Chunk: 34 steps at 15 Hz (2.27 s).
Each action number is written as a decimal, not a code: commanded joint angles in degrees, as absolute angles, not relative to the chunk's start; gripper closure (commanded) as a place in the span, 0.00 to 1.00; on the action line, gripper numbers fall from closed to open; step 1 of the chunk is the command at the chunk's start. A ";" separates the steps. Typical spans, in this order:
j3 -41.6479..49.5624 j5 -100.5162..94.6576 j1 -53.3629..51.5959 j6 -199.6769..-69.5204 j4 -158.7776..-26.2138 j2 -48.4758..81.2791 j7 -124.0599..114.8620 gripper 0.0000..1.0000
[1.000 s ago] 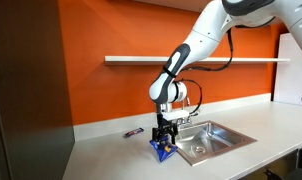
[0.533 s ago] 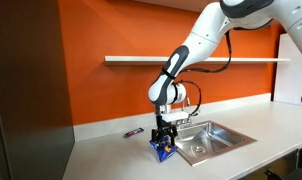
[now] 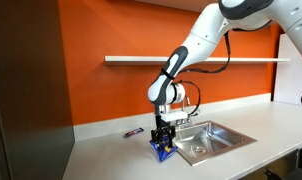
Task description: Put the dorito bag into the sink
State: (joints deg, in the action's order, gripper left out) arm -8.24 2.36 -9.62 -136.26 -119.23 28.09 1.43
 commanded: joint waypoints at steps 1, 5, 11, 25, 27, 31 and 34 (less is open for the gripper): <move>-8.54 2.40 -8.94 -135.09 -117.59 28.94 2.57 0.51; -8.37 2.39 -8.85 -135.01 -117.17 29.33 2.50 0.82; -8.25 2.34 -8.78 -134.96 -116.96 29.28 2.44 1.00; -7.84 1.91 -9.09 -133.09 -117.04 23.48 1.48 1.00; -7.76 2.01 -8.92 -132.85 -117.47 22.20 1.52 1.00; -6.95 2.12 -8.19 -132.93 -118.38 20.29 1.31 1.00; -5.40 1.92 -7.10 -133.71 -119.41 19.28 1.10 1.00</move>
